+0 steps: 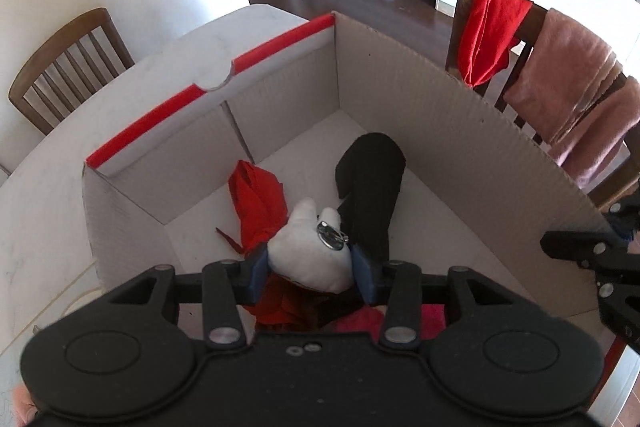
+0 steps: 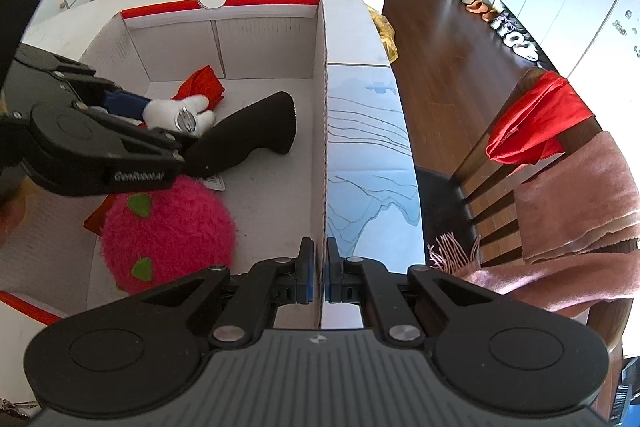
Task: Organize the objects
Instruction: 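Carry the white plush bunny with the left gripper over the box, then lower the bunny into the box and open the left gripper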
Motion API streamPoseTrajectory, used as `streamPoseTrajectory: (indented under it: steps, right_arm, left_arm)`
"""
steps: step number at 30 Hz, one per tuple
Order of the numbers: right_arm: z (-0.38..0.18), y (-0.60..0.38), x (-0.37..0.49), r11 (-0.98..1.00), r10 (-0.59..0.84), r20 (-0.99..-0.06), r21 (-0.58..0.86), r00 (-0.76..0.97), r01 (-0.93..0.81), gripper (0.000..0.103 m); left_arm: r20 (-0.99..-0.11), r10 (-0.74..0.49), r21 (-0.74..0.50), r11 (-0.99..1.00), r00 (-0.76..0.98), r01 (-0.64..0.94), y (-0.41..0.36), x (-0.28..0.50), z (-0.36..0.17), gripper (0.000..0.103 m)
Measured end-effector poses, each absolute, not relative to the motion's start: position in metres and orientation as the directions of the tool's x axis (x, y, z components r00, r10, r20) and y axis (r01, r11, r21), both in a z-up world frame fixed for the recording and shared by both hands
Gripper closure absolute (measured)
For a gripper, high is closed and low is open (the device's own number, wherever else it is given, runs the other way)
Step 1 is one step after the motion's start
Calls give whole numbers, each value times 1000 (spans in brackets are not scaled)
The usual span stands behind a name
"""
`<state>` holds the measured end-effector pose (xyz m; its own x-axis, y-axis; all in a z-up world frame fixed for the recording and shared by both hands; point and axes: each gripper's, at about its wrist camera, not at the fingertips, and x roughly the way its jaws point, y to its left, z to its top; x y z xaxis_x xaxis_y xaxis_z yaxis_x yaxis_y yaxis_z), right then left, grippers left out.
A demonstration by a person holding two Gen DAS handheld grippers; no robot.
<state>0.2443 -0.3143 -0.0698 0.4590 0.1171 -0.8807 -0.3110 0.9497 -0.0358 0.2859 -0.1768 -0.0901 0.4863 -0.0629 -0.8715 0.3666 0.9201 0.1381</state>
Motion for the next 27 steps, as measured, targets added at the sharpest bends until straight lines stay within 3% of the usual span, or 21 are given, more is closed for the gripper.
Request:
streamPoseTrajectory:
  steps: [4, 8, 27]
  right_arm:
    - [-70, -315, 244, 950, 119, -882, -33, 457, -312, 99]
    - [-69, -314, 242, 949, 121, -882, -31, 455, -312, 99]
    - [-67, -312, 240, 950, 110, -884, -41, 455, -309, 99]
  left_arm:
    - [-873, -72, 126, 922, 482, 365, -173, 285, -89, 55]
    - [-861, -63, 140, 924, 505, 355, -170, 282, -86, 39]
    - [-766, -120, 70, 961, 632, 268, -144, 235, -22, 32]
